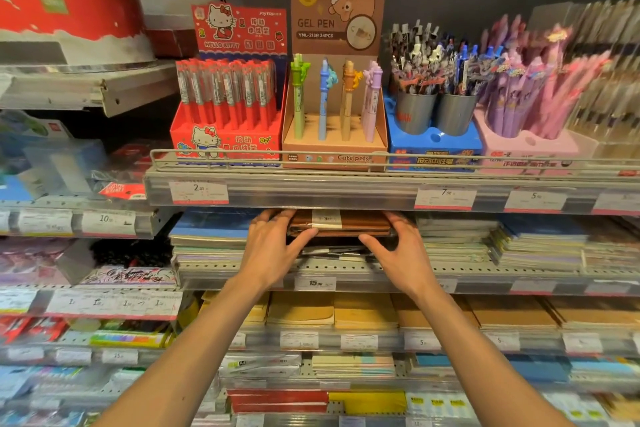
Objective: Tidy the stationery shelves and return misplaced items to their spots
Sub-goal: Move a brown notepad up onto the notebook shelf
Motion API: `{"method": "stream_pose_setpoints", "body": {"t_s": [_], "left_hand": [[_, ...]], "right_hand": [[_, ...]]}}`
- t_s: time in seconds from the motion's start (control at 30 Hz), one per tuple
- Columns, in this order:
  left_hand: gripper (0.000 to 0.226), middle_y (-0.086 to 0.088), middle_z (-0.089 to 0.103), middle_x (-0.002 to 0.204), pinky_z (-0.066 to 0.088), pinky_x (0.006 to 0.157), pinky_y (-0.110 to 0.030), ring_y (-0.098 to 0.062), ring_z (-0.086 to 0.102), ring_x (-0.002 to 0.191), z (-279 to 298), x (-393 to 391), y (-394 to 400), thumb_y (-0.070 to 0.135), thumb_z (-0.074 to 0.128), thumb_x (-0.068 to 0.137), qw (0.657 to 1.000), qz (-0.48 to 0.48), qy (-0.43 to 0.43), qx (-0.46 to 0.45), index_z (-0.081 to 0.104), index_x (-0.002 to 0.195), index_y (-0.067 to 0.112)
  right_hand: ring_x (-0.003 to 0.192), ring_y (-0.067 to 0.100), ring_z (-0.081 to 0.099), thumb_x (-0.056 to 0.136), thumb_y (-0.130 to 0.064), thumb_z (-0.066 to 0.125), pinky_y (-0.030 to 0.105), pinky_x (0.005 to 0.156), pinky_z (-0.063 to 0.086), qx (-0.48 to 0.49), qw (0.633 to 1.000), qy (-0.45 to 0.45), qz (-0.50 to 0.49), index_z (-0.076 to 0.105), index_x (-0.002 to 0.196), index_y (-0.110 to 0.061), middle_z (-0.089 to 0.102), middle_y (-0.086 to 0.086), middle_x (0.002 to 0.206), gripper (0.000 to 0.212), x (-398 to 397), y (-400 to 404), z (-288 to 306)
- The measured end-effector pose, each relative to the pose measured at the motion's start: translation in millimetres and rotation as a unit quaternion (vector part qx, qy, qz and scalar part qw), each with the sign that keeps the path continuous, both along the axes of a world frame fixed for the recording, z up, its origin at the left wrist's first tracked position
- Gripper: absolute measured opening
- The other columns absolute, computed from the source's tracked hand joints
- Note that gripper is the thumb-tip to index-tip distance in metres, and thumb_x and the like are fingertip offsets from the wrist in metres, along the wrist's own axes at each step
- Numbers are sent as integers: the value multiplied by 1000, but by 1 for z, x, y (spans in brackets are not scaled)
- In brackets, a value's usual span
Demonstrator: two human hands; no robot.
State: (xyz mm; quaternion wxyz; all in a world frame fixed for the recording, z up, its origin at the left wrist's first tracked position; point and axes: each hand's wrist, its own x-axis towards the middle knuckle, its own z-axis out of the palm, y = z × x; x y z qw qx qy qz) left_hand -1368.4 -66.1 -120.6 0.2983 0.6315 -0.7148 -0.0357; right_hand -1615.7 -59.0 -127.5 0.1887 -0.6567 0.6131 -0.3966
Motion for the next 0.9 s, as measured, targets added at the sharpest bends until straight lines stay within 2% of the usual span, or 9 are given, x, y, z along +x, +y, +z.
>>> {"method": "stream_pose_setpoints", "body": {"t_s": [0.17,0.3,0.4,0.6,0.73,0.83,0.9], "left_hand": [[69,-5,66,128,36,103,-44,-32,43,132,-6,-2,-2,72,32,91,997,37,-64,-18,52,136,24],[66,-8,70,121,31,106,-46,-34,43,133,-6,-4,-6,68,30,94,996,42,-71,14,48,139,23],[66,-9,70,119,30,106,-45,-34,43,133,-4,-6,-4,65,33,95,997,34,-66,8,49,139,20],[73,-3,73,112,40,92,-42,-29,54,117,-12,4,-3,73,30,91,996,8,-79,-52,60,130,19],[65,-6,70,115,41,91,-41,-29,53,117,-15,0,-5,68,40,92,995,32,-85,-48,61,129,18],[63,-8,68,121,41,96,-44,-31,51,122,-12,-3,-6,66,40,94,994,39,-97,-40,59,131,18],[63,-8,68,123,39,99,-45,-32,50,126,-9,-3,-6,65,38,94,993,35,-104,-33,56,134,19]], "right_hand": [[131,20,48,88,-54,65,36,111,41,5,1000,-4,0,44,146,-24,48,4,143,69,2,-4,-6],[124,18,57,86,-55,67,38,105,48,9,999,-35,-7,47,144,-24,61,0,134,69,5,-9,-7],[119,16,60,85,-53,70,36,103,50,-3,998,-55,-18,52,141,-23,64,-2,128,66,7,-8,-8],[113,10,54,86,-49,71,20,95,42,-41,998,-47,-28,47,146,-22,54,-2,127,69,8,1,-17],[120,16,53,88,-52,66,23,98,44,-42,998,-21,-33,45,147,-23,51,3,134,69,6,-4,-20],[126,17,50,91,-53,62,30,105,45,-49,998,12,-37,43,148,-24,49,4,136,67,6,-7,-20],[126,17,49,92,-52,61,28,105,42,-56,997,24,-40,44,148,-23,49,4,135,65,7,-7,-20]]}}
